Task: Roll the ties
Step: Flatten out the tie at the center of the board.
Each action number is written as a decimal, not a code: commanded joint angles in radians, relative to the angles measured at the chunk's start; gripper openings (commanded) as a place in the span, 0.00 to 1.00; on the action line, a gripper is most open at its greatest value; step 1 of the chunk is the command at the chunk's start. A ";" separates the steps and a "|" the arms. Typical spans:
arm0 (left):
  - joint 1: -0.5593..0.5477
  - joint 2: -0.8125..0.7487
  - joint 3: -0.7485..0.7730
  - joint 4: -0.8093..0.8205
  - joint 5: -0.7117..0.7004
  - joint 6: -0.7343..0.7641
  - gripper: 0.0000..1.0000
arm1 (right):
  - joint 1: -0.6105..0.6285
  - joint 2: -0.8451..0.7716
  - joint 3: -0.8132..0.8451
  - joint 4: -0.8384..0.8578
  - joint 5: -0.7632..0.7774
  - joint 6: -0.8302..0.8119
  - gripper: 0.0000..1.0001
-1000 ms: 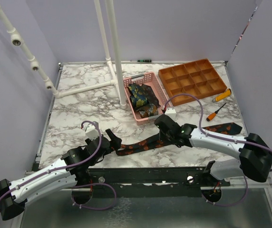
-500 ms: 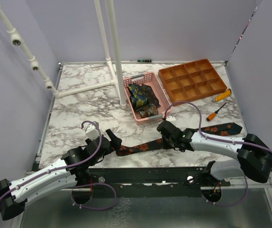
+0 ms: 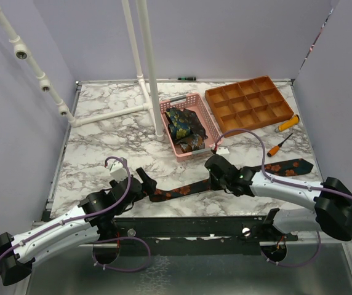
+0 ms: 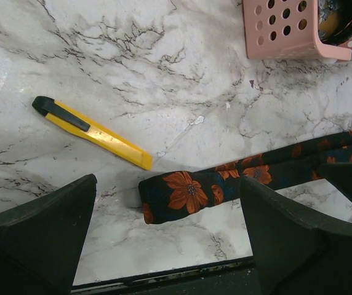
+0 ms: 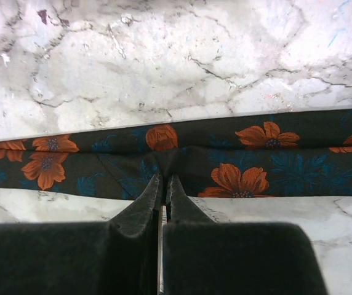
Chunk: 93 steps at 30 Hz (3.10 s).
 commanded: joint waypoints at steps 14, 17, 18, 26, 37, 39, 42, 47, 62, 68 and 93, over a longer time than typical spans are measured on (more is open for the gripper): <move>-0.001 -0.115 0.012 -0.035 -0.065 -0.043 0.99 | 0.007 0.077 -0.001 0.111 0.081 -0.066 0.00; -0.001 -0.222 -0.009 -0.062 -0.113 -0.132 0.99 | 0.007 0.107 0.005 0.129 0.049 -0.077 0.01; -0.002 -0.265 -0.021 -0.068 -0.127 -0.153 0.99 | 0.007 0.110 0.003 0.130 0.037 -0.074 0.10; -0.005 -0.431 -0.022 -0.093 -0.128 -0.099 0.99 | 0.002 -0.045 -0.034 0.019 0.091 -0.011 0.77; -0.013 0.353 0.205 0.225 0.264 0.245 0.82 | -0.337 -0.172 -0.103 0.056 -0.099 0.033 0.66; -0.025 0.397 0.194 0.295 0.318 0.246 0.78 | -0.368 -0.142 -0.106 0.086 -0.113 0.062 0.65; -0.046 0.421 0.160 0.341 0.333 0.225 0.72 | -0.419 -0.093 -0.121 0.122 -0.145 0.103 0.63; -0.055 0.378 0.058 0.374 0.331 0.172 0.65 | -0.504 -0.059 -0.175 0.136 -0.162 0.151 0.61; -0.055 0.367 0.030 0.330 0.198 0.194 0.64 | -0.619 -0.323 -0.337 -0.011 -0.073 0.324 0.62; -0.053 0.274 0.081 0.187 0.086 0.150 0.64 | -0.618 -0.467 -0.325 0.028 -0.208 0.175 0.64; 0.154 0.174 -0.155 0.240 0.008 -0.043 0.05 | -0.226 -0.228 -0.162 0.525 -0.607 0.046 0.35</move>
